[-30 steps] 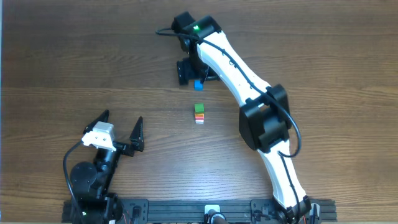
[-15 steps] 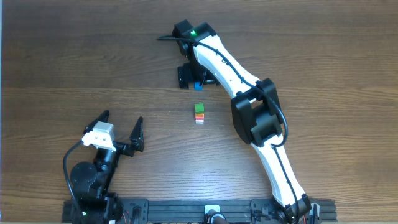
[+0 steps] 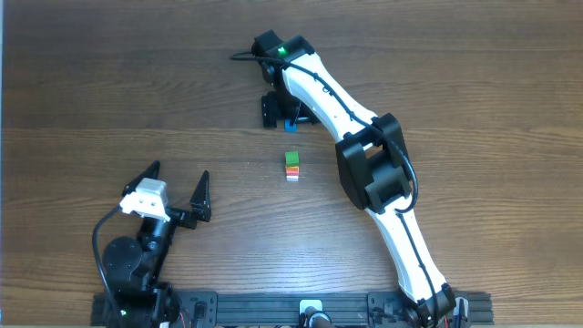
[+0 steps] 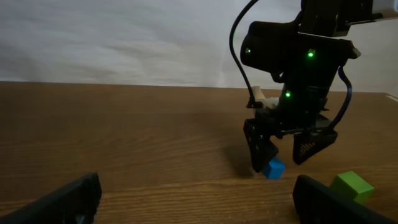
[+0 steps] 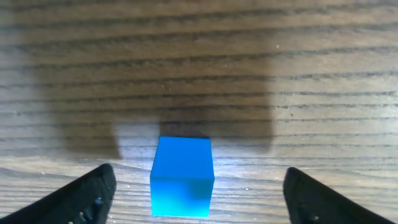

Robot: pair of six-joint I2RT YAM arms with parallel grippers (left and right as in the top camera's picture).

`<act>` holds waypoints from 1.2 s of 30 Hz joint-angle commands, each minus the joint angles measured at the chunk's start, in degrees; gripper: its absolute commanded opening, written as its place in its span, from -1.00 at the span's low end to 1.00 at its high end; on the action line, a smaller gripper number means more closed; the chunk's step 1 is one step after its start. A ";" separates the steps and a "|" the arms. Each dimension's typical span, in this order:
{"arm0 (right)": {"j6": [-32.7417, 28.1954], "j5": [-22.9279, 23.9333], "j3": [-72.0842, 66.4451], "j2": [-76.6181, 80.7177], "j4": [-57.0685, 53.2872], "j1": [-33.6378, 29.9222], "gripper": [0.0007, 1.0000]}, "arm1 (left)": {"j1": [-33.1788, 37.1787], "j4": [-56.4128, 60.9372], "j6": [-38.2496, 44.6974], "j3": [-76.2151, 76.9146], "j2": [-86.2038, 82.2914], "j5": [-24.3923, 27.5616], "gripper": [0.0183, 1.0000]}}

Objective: Stack Cubes

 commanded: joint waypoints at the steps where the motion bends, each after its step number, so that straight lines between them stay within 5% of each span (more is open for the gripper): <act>1: 1.40 -0.28 -1.25 0.81 0.94 -0.15 0.59 | 0.31 0.26 1.05 -0.50 -0.46 0.70 1.00; 7: 1.99 -0.26 -2.10 0.81 1.44 -0.26 0.40 | 0.31 0.26 1.05 -0.50 -0.46 0.70 1.00; 18: 2.23 -0.31 -2.14 0.81 1.77 -0.26 -0.45 | 0.31 0.26 1.05 -0.50 -0.46 0.70 1.00; 36: 2.60 -0.76 -2.16 0.81 1.86 -0.24 -0.83 | 0.31 0.26 1.05 -0.50 -0.46 0.72 1.00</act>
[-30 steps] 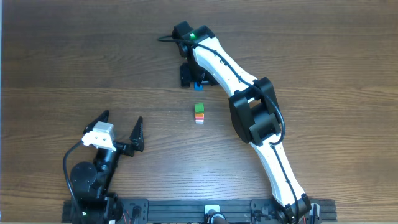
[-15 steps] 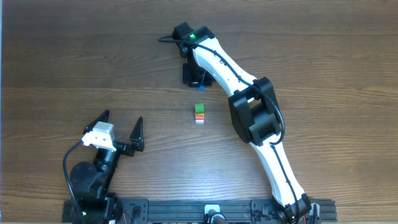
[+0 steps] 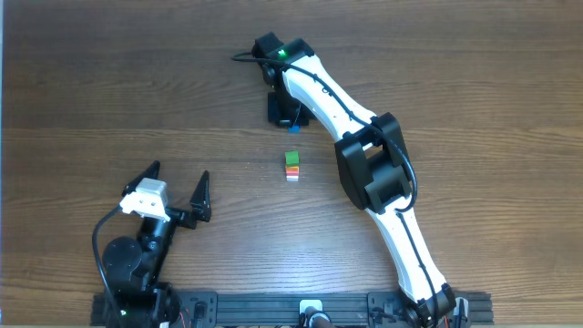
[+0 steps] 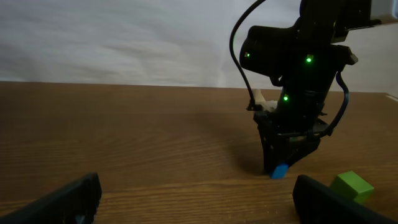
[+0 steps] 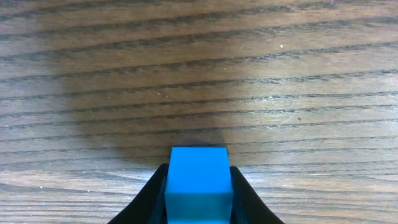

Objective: Stack Cubes

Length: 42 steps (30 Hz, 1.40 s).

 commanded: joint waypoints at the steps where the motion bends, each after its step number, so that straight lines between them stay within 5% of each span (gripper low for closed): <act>1: 0.24 -0.42 -0.42 0.81 0.09 -0.24 -0.85 | 0.31 0.26 1.05 -0.50 -0.46 0.72 1.00; 33: 0.70 4.24 -0.55 -23.19 -13.27 4.15 -0.98 | 0.31 0.26 1.05 -0.50 -0.46 0.72 1.00; 42: 1.38 3.54 -15.72 -31.45 -10.01 6.19 -0.98 | 0.31 0.26 1.05 -0.50 -0.46 0.72 1.00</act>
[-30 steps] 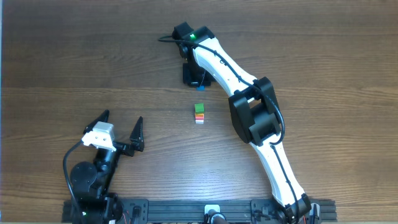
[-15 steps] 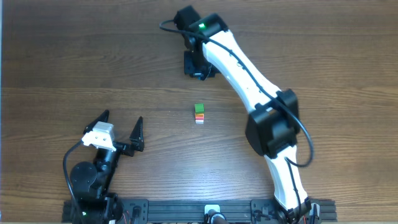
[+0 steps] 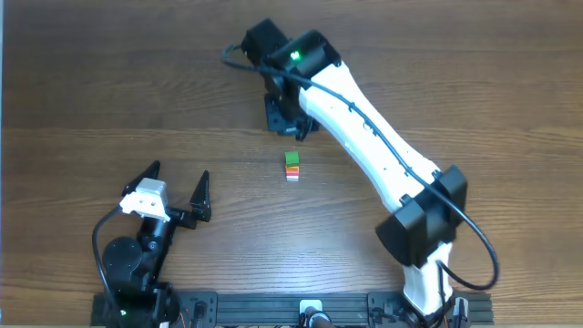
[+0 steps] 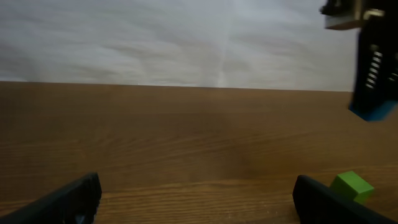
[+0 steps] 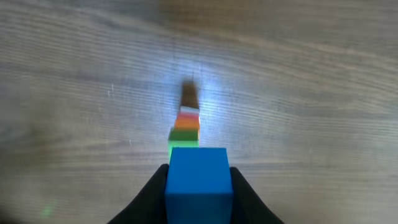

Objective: Stack Cubes

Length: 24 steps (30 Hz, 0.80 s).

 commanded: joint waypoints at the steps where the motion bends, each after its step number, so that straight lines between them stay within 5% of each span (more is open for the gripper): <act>1: 1.27 0.44 -11.34 -6.03 4.68 -0.04 -0.98 | 0.31 0.26 1.03 -0.50 -0.46 0.70 1.00; 6: 1.25 -0.39 -20.59 -10.40 10.36 0.46 -0.98 | 0.31 0.26 1.03 -0.50 -0.46 0.70 1.00; 24: 0.57 -0.46 -21.42 -7.30 13.68 2.45 -0.98 | 0.31 0.26 1.03 -0.50 -0.46 0.70 1.00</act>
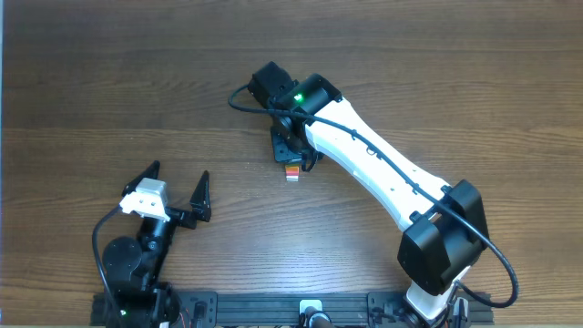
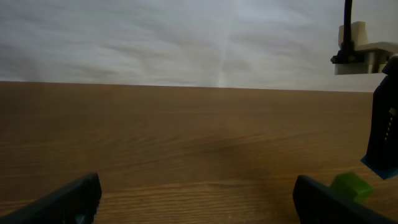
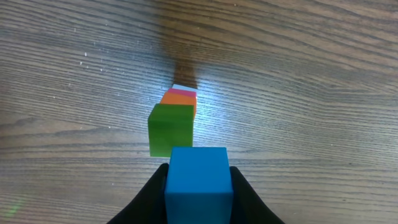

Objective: Stack Cubes

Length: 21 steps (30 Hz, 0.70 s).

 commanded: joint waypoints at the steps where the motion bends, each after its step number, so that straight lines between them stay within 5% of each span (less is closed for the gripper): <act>1: -0.24 -0.31 -0.20 0.87 0.83 0.33 -0.98 | 0.31 0.26 1.05 -0.50 -0.46 0.70 1.00; 21: -2.21 -0.79 -0.17 0.98 2.29 1.79 -0.98 | 0.31 0.26 1.05 -0.50 -0.46 0.72 1.00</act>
